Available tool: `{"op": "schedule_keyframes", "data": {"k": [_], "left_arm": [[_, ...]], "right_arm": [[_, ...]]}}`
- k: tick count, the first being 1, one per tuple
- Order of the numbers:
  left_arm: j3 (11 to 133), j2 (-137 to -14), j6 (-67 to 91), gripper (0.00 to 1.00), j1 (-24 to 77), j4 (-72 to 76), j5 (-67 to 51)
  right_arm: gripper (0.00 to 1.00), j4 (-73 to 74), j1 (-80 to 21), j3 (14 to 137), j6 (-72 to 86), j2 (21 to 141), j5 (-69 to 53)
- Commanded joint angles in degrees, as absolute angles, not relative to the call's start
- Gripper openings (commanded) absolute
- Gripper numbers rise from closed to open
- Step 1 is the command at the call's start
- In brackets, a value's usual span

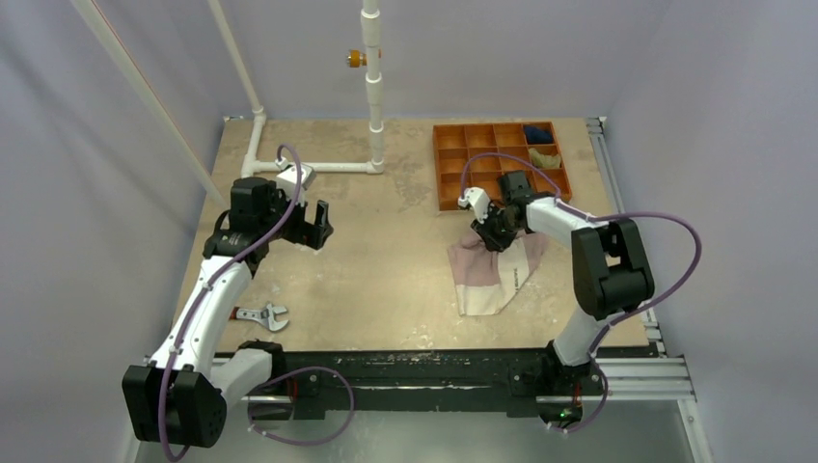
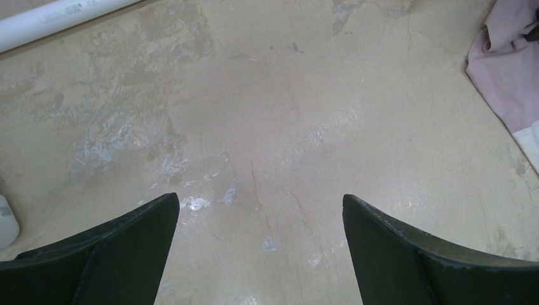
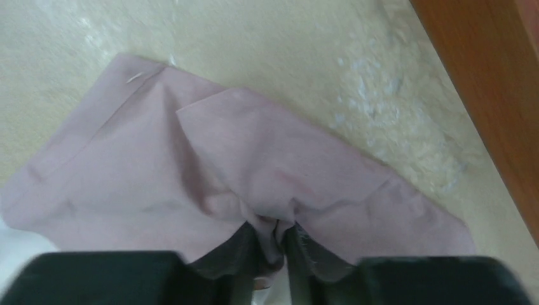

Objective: Roll the underwear
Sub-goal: Move the underwear to the center of the board.

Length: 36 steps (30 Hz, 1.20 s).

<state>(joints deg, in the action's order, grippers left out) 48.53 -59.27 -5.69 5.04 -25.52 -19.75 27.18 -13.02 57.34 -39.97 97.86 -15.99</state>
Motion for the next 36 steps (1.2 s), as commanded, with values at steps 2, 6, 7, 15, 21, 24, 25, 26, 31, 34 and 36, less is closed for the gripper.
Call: {"op": "schedule_keyframes", "data": {"k": [2,6,7,15,21,24,25,26,31,34,36], "left_arm": [[51.03,-59.28,-7.13,1.0,5.27,-24.78,-18.23],[51.72,-59.19,-7.11,1.0,5.27,-25.42,-17.3],[51.86,-59.18,-7.16,1.0,5.27,-25.67,-16.96],[52.27,-59.01,-8.76,1.0,5.27,-26.34,-13.5],[49.82,-59.0,-14.3,1.0,5.27,-26.13,-14.44],[47.82,-59.04,-16.19,1.0,5.27,-24.89,-15.57],[47.33,-59.06,-16.25,1.0,5.27,-24.19,-15.69],[46.91,-59.17,-16.19,1.0,5.27,-23.57,-15.91],[46.54,-60.4,-14.03,1.0,5.28,-21.78,-16.9],[46.57,-61.29,-12.81,1.0,5.36,-21.37,-17.41],[46.69,-61.6,-12.14,1.0,5.34,-21.32,-17.78]], "right_arm": [[0.03,28.79,-22.47,63.98,-37.51,101.78,-20.79],[0.01,30.12,-31.65,74.79,-33.1,105.94,-24.19],[0.03,29.92,-34.04,77.62,-31.87,107.32,-24.58],[0.69,27.57,-40.9,94.38,-22.29,115.08,-20.35],[0.74,23.53,-40.9,83.8,-23.53,108.67,-12.99],[0.71,21.35,-40.84,79.67,-23.16,107.5,-9.07],[0.69,20.73,-40.89,78.96,-22.86,107.68,-8.41],[0.66,20.18,-40.95,78.51,-22.7,107.98,-8.2],[0.57,19.55,-40.92,80.45,-21.86,111.11,-8.43],[0.56,19.65,-40.93,82.74,-21.31,113.52,-10.12],[0.56,20.27,-40.91,83.83,-21.0,114.72,-10.97]]}}
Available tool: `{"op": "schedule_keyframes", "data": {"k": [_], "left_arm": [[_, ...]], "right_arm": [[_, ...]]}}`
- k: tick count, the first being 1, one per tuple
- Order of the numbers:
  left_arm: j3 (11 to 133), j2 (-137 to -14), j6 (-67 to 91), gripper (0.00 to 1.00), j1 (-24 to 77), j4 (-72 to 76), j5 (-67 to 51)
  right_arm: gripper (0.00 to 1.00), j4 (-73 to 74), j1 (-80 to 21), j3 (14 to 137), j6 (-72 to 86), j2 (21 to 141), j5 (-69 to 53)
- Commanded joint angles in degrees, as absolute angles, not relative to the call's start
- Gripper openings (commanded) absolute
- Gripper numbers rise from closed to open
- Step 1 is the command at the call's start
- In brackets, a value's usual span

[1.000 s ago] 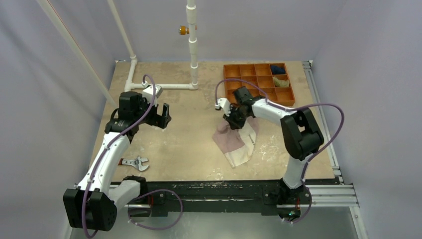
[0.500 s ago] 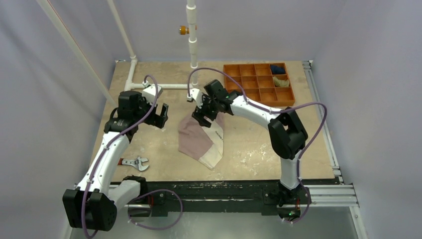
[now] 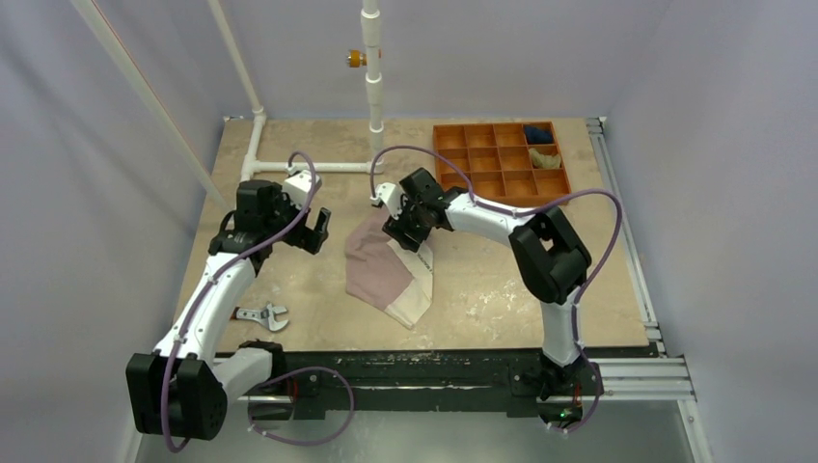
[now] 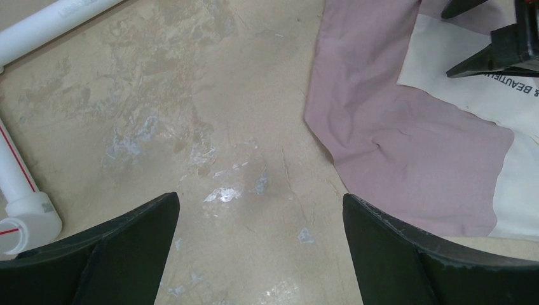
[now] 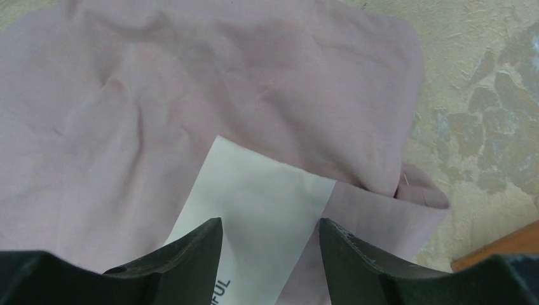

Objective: Roll the underwear
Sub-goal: Move the underwear to the center of the board, then flatten out the underwear at the center of the board.

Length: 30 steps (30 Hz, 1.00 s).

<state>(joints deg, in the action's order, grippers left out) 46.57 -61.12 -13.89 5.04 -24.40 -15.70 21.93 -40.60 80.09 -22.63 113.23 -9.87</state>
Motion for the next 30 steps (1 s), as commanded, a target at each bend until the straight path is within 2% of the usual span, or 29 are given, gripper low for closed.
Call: {"op": "schedule_keyframes", "data": {"k": [1,9,11,15,19,21,24,25,26,30], "left_arm": [[46.72,-61.7,-11.91,1.0,5.29,-21.22,-17.84],[46.76,-62.64,-11.34,1.0,5.36,-20.72,-18.19],[46.64,-62.97,-11.54,1.0,5.36,-20.74,-18.18],[46.0,-63.28,-12.29,1.0,5.36,-20.49,-17.74],[45.11,-63.28,-13.28,1.0,5.36,-20.15,-17.56],[44.82,-63.41,-14.07,1.0,5.37,-20.04,-17.68],[44.27,-63.5,-15.94,1.0,5.36,-20.36,-18.59],[44.16,-63.46,-16.75,1.0,5.39,-20.49,-19.04],[43.94,-63.5,-17.66,1.0,5.37,-20.68,-19.49],[43.51,-63.77,-19.99,1.0,5.41,-21.5,-19.13]], "right_arm": [[0.57,20.45,-40.95,84.03,-20.8,115.04,-11.52],[0.59,20.59,-41.04,84.38,-19.27,116.5,-14.7],[0.51,20.57,-40.99,84.33,-19.01,117.07,-14.81],[0.27,20.19,-40.99,84.12,-19.15,116.95,-14.34],[0.1,21.2,-41.0,84.45,-19.41,114.49,-13.75],[0.04,22.24,-41.0,85.12,-19.72,113.16,-13.07],[0.0,23.73,-40.95,85.75,-19.69,110.77,-12.22],[0.0,24.14,-40.89,85.78,-19.72,109.94,-11.72],[0.05,24.89,-40.87,85.85,-19.69,109.28,-11.22],[0.47,28.98,-40.98,83.76,-24.29,105.19,-12.58]]}}
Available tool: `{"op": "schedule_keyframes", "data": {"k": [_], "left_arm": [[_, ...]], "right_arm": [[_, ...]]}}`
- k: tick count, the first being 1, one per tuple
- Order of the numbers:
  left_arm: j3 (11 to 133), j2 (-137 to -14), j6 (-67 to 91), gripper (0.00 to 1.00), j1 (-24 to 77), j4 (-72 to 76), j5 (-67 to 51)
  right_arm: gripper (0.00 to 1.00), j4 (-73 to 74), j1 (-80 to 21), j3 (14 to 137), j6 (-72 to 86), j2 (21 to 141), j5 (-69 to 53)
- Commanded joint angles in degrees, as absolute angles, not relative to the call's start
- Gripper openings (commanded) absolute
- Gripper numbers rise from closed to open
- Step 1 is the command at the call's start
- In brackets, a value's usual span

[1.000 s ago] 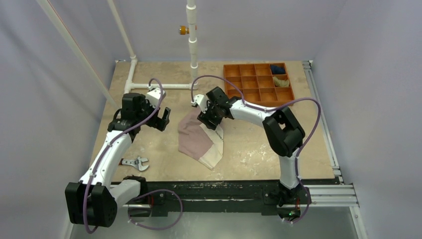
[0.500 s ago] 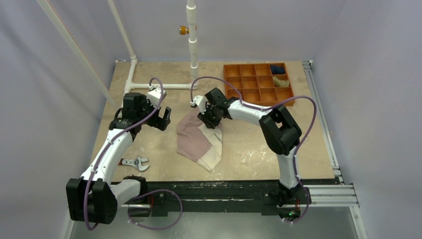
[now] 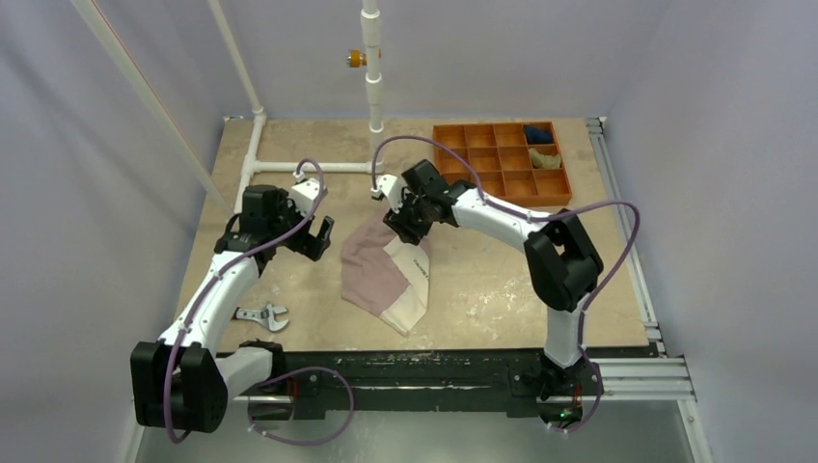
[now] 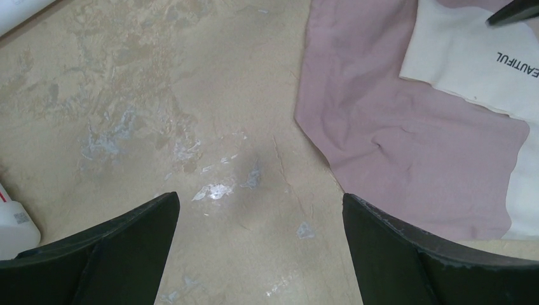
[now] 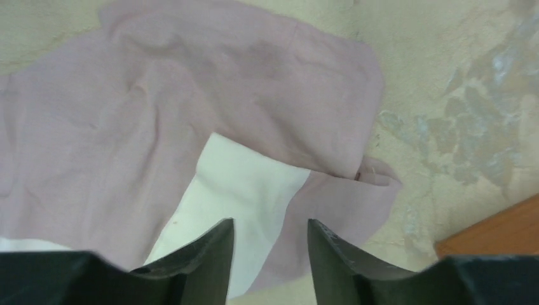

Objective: Roll the underwear
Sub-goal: Flatten out the underwear at the center of the board.

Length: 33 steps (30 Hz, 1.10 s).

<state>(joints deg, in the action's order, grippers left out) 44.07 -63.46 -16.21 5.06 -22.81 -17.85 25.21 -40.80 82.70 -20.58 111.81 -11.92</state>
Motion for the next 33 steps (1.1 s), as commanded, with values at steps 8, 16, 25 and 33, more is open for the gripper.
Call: {"op": "schedule_keyframes", "data": {"k": [8,16,25,33], "left_arm": [[46.33,-68.92,-16.4,0.99,5.28,-22.61,-14.35],[51.01,-74.58,-15.58,0.96,5.01,-24.83,-10.63],[52.12,-76.13,-15.59,0.95,5.03,-26.02,-9.92],[52.05,-75.67,-15.64,0.95,5.01,-26.19,-9.67]], "right_arm": [[0.72,35.67,-48.19,72.84,-31.94,97.94,-22.87],[0.66,33.3,-59.94,63.22,-32.63,94.73,-22.85],[0.58,26.82,-62.49,60.73,-27.22,96.83,-20.82],[0.54,25.18,-63.81,60.66,-24.45,98.0,-19.9]]}}
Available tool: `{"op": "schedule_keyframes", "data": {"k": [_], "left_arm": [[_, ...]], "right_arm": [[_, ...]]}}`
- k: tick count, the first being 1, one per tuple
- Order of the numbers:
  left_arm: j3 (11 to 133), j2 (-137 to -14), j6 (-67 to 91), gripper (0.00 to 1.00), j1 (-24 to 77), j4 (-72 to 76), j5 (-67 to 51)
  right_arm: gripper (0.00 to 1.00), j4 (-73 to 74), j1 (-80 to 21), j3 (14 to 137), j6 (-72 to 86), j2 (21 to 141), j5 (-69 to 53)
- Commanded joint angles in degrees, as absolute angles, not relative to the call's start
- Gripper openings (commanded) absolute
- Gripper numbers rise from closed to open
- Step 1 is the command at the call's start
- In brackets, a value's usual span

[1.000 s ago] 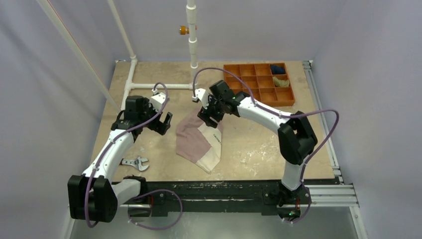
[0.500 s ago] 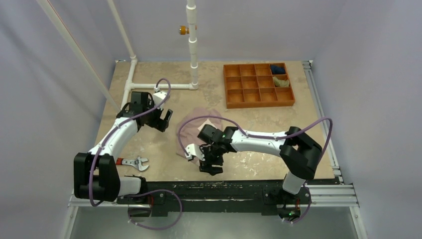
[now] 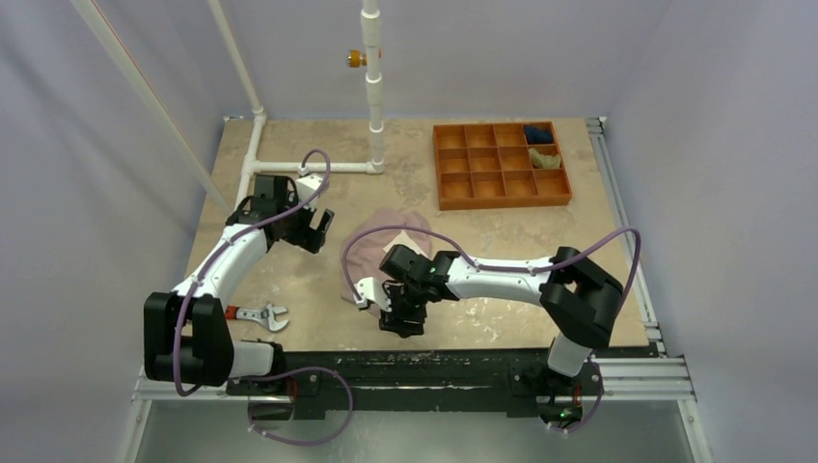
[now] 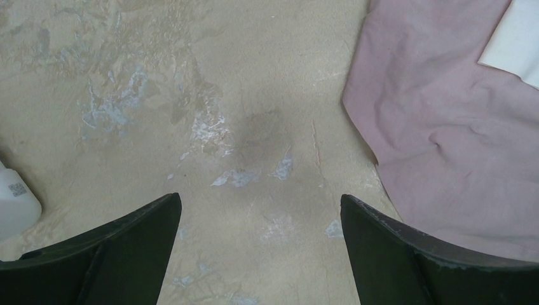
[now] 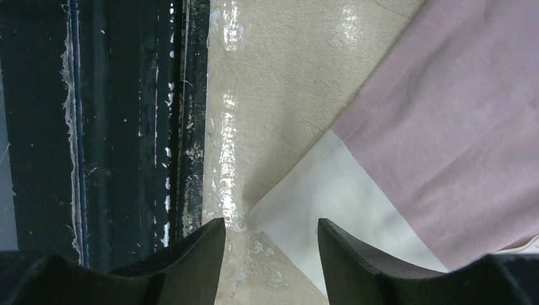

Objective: Roll the underwear
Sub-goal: Flatten out the underwear at the center of the board.

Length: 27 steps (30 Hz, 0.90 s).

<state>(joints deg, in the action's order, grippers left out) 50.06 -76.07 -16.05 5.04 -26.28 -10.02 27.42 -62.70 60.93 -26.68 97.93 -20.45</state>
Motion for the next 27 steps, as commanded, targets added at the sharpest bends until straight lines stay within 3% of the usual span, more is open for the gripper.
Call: {"op": "schedule_keyframes", "data": {"k": [1,8,15,18,21,27], "left_arm": [[52.1,-75.6,-15.68,0.95,5.01,-26.19,-9.67],[51.8,-75.38,-15.56,0.95,5.01,-26.1,-9.68],[50.37,-73.56,-16.65,0.95,5.01,-26.02,-8.95],[49.68,-72.91,-17.19,0.95,5.05,-26.09,-9.51],[47.79,-71.06,-19.56,0.95,5.02,-26.32,-12.74],[38.51,-63.41,-33.17,0.92,5.1,-24.95,-24.06]], "right_arm": [[0.54,24.89,-64.19,60.45,-24.1,97.93,-19.57],[0.42,22.72,-66.0,59.48,-21.5,99.25,-15.39],[0.38,22.76,-66.4,60.2,-20.11,101.78,-10.3],[0.26,22.56,-66.46,60.26,-19.8,102.38,-8.95],[0.01,21.77,-66.26,59.75,-19.36,102.21,-8.11],[0.0,23.4,-61.03,59.05,-20.37,99.13,-8.93]]}}
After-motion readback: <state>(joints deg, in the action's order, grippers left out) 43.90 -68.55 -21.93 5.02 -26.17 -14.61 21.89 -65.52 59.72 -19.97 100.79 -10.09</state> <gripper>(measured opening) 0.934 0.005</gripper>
